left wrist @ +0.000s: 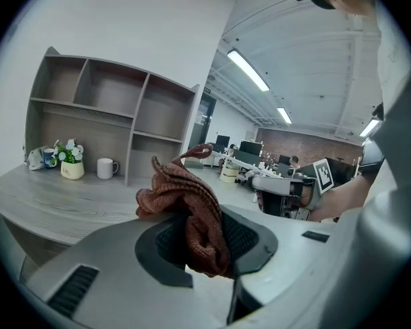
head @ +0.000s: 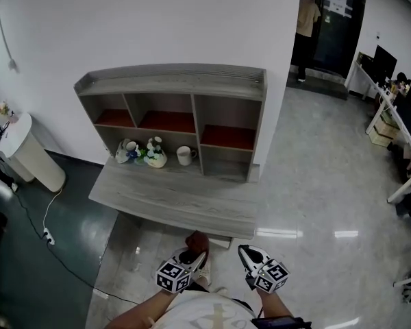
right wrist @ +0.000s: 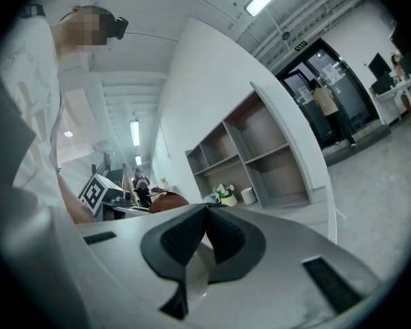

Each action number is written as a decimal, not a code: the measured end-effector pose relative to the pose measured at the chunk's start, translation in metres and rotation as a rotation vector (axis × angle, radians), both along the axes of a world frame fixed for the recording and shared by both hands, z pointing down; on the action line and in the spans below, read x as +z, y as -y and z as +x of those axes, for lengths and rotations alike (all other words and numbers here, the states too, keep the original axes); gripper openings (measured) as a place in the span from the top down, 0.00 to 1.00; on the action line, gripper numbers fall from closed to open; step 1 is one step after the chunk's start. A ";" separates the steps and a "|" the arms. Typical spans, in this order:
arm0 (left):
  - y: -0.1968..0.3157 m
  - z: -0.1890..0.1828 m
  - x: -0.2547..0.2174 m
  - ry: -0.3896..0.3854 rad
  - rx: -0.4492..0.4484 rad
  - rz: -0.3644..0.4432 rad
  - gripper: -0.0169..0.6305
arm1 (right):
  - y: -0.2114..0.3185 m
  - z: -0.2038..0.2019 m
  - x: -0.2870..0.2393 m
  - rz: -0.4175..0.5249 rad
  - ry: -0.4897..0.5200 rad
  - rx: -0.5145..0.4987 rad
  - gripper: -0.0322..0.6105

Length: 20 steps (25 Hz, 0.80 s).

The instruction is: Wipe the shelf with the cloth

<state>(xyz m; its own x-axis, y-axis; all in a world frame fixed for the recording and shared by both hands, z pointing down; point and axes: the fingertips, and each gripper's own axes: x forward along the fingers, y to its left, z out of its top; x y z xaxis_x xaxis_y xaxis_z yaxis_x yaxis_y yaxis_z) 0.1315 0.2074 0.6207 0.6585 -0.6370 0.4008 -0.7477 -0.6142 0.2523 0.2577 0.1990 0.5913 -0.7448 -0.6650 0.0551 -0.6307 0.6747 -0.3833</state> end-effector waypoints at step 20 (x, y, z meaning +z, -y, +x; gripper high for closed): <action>0.130 0.040 -0.002 -0.046 0.159 0.010 0.82 | 0.125 0.022 -0.005 0.002 -0.035 0.126 0.94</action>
